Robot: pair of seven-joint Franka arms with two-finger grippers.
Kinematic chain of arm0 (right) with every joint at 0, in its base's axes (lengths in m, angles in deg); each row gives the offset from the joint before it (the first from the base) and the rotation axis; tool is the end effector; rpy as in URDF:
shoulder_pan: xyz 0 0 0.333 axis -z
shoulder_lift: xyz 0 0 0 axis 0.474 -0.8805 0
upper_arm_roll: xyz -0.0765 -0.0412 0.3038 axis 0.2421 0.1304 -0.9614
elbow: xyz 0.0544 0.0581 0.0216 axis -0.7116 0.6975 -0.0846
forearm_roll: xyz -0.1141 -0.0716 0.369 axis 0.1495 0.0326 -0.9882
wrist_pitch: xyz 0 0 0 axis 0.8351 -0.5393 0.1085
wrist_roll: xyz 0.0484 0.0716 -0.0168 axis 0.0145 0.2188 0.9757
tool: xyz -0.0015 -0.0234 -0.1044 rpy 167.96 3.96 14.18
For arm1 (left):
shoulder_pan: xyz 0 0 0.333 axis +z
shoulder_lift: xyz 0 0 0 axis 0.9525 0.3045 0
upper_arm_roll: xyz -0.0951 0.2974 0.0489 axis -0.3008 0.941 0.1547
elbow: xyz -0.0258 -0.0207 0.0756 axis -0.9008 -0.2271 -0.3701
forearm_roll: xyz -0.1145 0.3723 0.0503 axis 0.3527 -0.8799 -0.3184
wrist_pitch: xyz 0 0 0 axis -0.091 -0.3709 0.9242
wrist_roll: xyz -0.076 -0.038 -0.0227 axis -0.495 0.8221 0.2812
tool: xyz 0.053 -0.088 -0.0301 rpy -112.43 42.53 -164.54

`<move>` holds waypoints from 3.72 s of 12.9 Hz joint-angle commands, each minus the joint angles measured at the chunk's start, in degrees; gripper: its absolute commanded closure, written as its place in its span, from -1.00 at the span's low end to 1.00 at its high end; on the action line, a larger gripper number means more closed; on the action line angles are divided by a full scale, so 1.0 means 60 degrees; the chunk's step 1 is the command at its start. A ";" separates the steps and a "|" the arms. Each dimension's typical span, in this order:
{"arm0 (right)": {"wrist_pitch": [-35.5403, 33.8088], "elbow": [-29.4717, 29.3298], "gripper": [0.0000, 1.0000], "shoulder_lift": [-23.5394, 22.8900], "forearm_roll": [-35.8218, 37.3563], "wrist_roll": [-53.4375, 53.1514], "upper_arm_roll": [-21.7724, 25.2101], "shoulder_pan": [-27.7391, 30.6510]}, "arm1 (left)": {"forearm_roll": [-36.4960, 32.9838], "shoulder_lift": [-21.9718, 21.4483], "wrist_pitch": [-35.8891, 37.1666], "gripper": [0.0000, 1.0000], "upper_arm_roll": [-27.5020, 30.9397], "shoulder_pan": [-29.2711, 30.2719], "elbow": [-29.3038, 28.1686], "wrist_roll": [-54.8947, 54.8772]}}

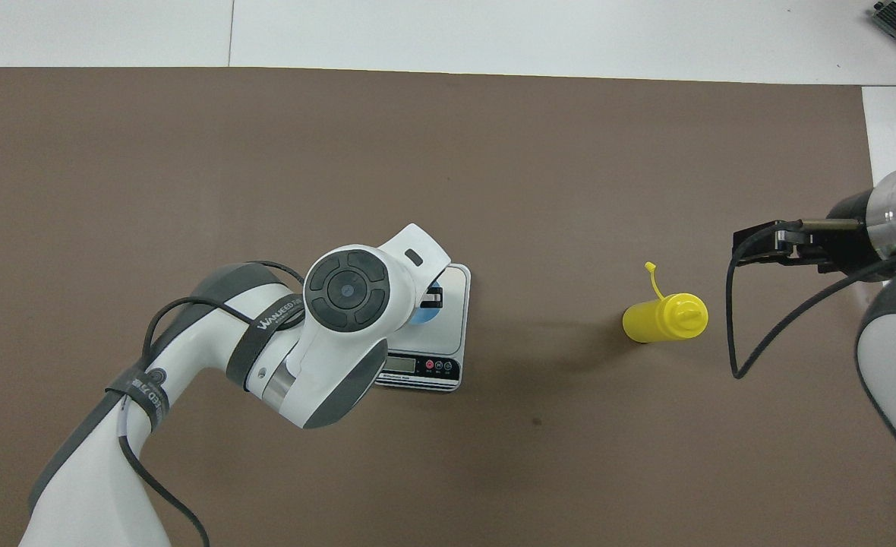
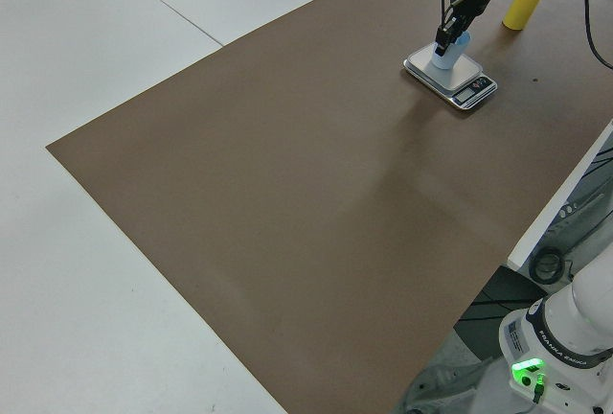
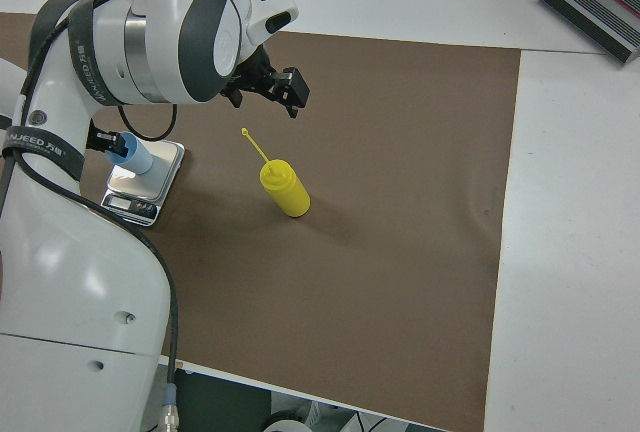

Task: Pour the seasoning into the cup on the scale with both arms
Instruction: 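Release the cup on the scale and withdraw the left gripper, then reach the right gripper to the yellow bottle and grasp it, then lift the yellow bottle with the right gripper toward the cup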

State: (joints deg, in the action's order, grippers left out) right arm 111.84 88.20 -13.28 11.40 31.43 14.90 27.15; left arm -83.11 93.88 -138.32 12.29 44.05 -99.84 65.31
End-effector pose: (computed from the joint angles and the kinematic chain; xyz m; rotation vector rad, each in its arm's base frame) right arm 0.5446 0.0407 0.6070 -3.1330 0.1741 -0.0316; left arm 0.4896 -0.3738 0.3874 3.0766 -0.0897 0.1450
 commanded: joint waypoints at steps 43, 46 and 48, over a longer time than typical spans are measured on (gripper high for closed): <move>0.3262 0.3514 1.00 -0.2075 -0.7177 -0.9491 0.0006 0.0343 | 0.0451 -0.2203 0.6792 -1.00 0.0198 0.5525 0.3544 -0.7255; 0.5240 0.2959 1.00 -0.2044 -0.5480 -1.1949 0.0006 -0.1239 | 0.0539 -0.2232 0.6777 -1.00 0.0183 0.5656 0.3486 -0.7227; 0.5961 0.2621 1.00 -0.2205 -0.4206 -1.3081 0.0006 -0.2017 | 0.0539 -0.2247 0.6777 -1.00 0.0183 0.5657 0.3471 -0.7213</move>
State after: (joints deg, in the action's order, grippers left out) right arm 145.23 106.03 -25.96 -18.89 -42.53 14.73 17.45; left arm -79.35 80.18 -98.69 13.86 77.17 -79.71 23.02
